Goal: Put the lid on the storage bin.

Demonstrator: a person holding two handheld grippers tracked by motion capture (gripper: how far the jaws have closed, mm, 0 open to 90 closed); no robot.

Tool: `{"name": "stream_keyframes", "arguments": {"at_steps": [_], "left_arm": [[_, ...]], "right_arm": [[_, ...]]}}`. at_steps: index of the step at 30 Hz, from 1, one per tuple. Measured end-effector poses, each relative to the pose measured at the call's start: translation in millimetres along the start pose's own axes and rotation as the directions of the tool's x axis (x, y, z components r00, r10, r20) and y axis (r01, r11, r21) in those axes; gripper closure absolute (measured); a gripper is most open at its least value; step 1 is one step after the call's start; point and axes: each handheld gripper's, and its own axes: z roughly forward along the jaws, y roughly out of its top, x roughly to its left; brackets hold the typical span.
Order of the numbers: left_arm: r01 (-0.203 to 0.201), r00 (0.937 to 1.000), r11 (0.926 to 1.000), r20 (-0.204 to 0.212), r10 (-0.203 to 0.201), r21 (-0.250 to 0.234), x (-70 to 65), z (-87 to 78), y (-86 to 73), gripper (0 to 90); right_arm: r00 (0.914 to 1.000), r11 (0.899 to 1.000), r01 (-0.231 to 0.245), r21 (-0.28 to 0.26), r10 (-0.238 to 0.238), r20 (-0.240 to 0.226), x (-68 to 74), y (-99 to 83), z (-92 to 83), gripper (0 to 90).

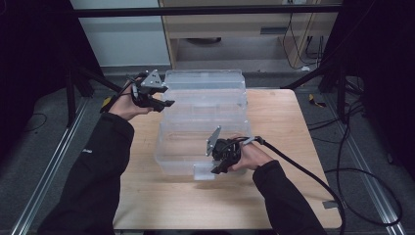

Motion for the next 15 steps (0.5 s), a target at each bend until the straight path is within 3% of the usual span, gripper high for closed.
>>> {"name": "stream_keyframes", "arguments": {"at_steps": [6, 15], "left_arm": [[-0.037, 0.9987, 0.9993, -0.034, 0.038, 0.009, -7.3, 5.4, 3.0, 41.1], [-0.083, 0.9954, 0.9958, -0.044, 0.085, 0.036, -12.7, 14.0, 7.4, 42.6]], "right_arm": [[1.0000, 1.000, 0.000, 0.002, 0.000, 0.000, -0.1, 0.0, -0.2, 65.5], [1.0000, 1.000, 0.001, 0.002, -0.001, -0.001, -0.2, 0.1, -0.2, 65.5]]}}
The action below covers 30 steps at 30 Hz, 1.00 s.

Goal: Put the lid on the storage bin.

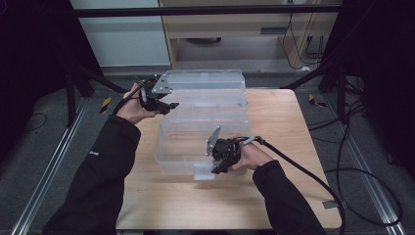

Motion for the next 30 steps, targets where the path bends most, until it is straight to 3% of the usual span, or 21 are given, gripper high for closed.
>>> {"name": "stream_keyframes", "arguments": {"at_steps": [16, 30], "left_arm": [[-0.066, 0.9978, 0.9977, 0.010, 0.066, 0.017, -6.1, 14.8, 11.5, 47.6], [-0.104, 0.9942, 0.9922, 0.032, 0.102, 0.069, -7.9, 25.2, 16.9, 55.0]], "right_arm": [[1.0000, 1.000, 0.000, 0.001, 0.000, -0.001, -0.2, 0.1, -0.1, 65.6], [1.0000, 1.000, -0.003, 0.003, 0.003, -0.001, 0.0, 0.3, -0.1, 65.7]]}}
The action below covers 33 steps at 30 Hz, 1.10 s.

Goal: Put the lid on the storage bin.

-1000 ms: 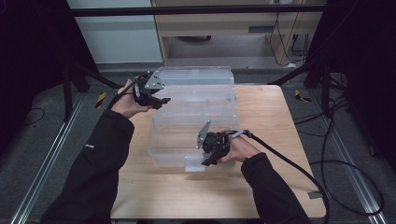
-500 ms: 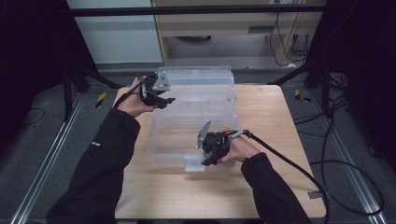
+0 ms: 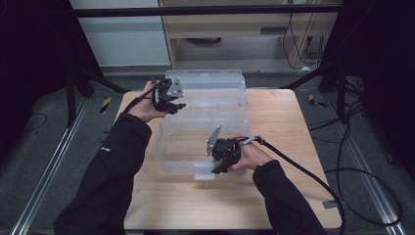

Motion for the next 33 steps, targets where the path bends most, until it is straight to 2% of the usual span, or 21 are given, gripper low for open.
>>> {"name": "stream_keyframes", "arguments": {"at_steps": [5, 12, 16, 24, 30, 33], "left_arm": [[-0.013, 0.9999, 0.9999, 0.011, 0.013, 0.005, -1.2, 5.1, 2.9, 58.6], [-0.041, 0.9989, 0.9978, 0.025, 0.040, 0.052, -1.5, 12.3, 8.7, 63.1], [-0.046, 0.9986, 0.9970, 0.028, 0.044, 0.062, 0.6, 12.1, 9.8, 66.6], [-0.079, 0.9962, 0.9916, 0.047, 0.074, 0.103, 3.8, 15.1, 13.3, 70.2], [-0.073, 0.9955, 0.9906, 0.068, 0.065, 0.115, 6.8, 17.5, 14.4, 72.6], [-0.088, 0.9939, 0.9881, 0.077, 0.079, 0.126, 7.5, 17.1, 15.6, 73.8]], "right_arm": [[1.0000, 1.000, -0.001, -0.001, 0.001, -0.002, 0.0, 0.0, 0.1, 65.7], [1.0000, 1.000, 0.003, -0.001, -0.003, -0.001, -0.1, -0.1, 0.0, 65.7], [1.0000, 1.000, 0.001, 0.000, -0.001, 0.002, -0.1, -0.1, 0.0, 65.7], [1.0000, 1.000, -0.002, -0.002, 0.002, 0.003, 0.0, 0.0, 0.3, 65.7], [1.0000, 1.000, -0.002, -0.004, 0.002, 0.003, -0.2, -0.2, 0.2, 65.9], [1.0000, 1.000, -0.004, -0.004, 0.004, 0.004, 0.1, -0.1, 0.1, 66.0]]}}
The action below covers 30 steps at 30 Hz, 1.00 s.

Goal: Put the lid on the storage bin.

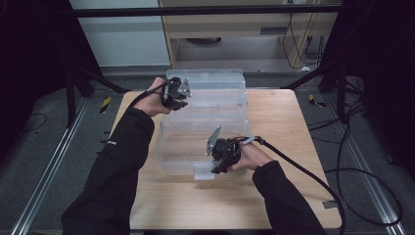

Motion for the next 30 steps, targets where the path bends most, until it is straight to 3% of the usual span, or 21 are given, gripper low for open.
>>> {"name": "stream_keyframes", "arguments": {"at_steps": [7, 13, 30], "left_arm": [[-0.029, 0.9991, 0.9996, 0.030, 0.029, -0.007, 0.9, -2.0, 1.0, 79.1], [-0.054, 0.9976, 0.9983, 0.044, 0.054, 0.021, 0.9, -3.9, 5.8, 82.0], [-0.073, 0.9947, 0.9967, 0.076, 0.070, 0.036, -3.2, -14.2, 12.7, 85.5]], "right_arm": [[0.9999, 1.000, -0.012, -0.001, 0.012, 0.005, 0.7, -0.1, -0.3, 66.3], [0.9998, 1.000, -0.017, -0.001, 0.017, 0.007, 0.0, 0.1, -0.1, 66.5], [0.9998, 1.000, -0.017, -0.004, 0.017, 0.013, 1.4, 0.2, 0.1, 66.9]]}}
